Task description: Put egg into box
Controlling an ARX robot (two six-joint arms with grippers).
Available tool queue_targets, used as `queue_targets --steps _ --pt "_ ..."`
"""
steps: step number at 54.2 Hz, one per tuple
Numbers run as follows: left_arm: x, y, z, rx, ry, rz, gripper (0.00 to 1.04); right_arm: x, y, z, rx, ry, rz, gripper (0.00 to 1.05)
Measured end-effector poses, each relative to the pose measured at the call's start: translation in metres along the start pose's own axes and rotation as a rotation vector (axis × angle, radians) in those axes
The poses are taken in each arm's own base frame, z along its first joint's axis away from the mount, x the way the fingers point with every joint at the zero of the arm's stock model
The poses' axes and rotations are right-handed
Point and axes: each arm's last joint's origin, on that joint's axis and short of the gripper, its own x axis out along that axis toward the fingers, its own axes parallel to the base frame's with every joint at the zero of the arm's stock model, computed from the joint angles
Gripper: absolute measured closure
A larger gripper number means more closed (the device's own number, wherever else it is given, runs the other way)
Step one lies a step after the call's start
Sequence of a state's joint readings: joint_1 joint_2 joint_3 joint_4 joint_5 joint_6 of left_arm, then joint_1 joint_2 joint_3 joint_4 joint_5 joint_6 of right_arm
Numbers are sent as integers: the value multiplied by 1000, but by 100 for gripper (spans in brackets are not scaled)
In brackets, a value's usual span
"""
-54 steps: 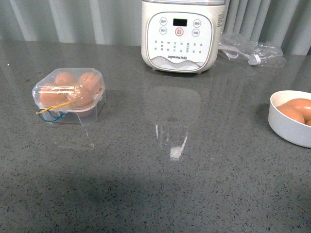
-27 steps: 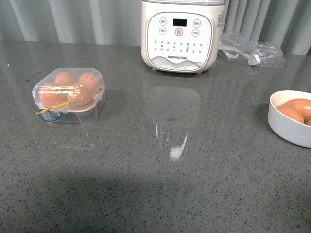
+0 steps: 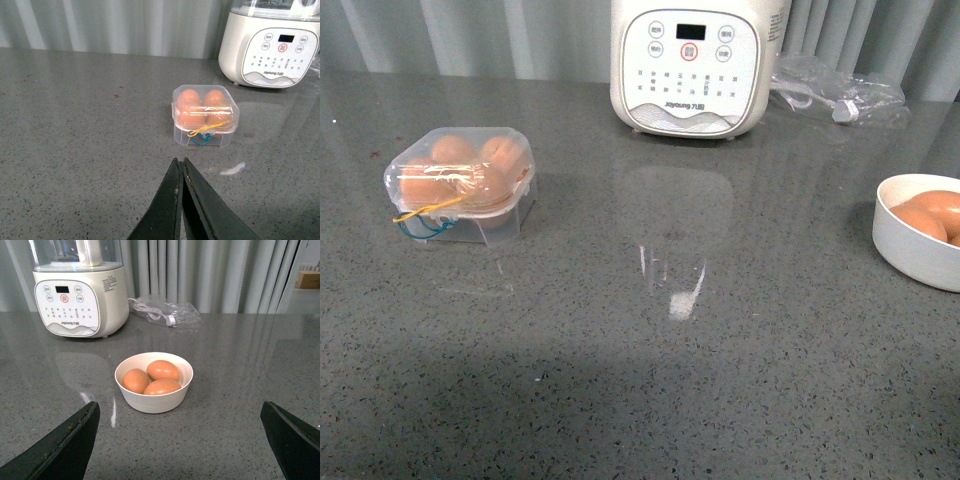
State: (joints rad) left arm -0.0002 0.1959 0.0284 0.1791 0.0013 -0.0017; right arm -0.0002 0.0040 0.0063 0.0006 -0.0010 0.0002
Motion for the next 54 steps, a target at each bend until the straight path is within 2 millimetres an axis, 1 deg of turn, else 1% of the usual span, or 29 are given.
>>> queue_targets --steps 4,7,11,38,39,41,42,47,50,54 --pt "-3 0 2 0 -20 2 101 0 0 0 0 0 0 7" --pt "-10 0 -3 0 14 2 101 0 0 0 0 0 0 7" --pt "-13 0 -1 0 -16 2 101 0 0 0 0 0 0 7" --pt "-13 0 -1 -1 -14 2 101 0 0 0 0 0 0 7" --pt "-13 0 -1 -1 -14 2 100 0 0 0 0 0 0 7" --pt "-13 0 -1 -1 -14 2 93 0 0 0 0 0 0 7" --pt "-13 0 -1 -1 -14 2 87 0 0 0 0 0 0 7" --pt "-13 0 -1 0 -14 2 68 0 0 0 0 0 0 7" --pt "-13 0 -1 -1 -14 2 61 0 0 0 0 0 0 7" --pt "-13 0 -1 -1 -14 2 48 0 0 0 0 0 0 7"
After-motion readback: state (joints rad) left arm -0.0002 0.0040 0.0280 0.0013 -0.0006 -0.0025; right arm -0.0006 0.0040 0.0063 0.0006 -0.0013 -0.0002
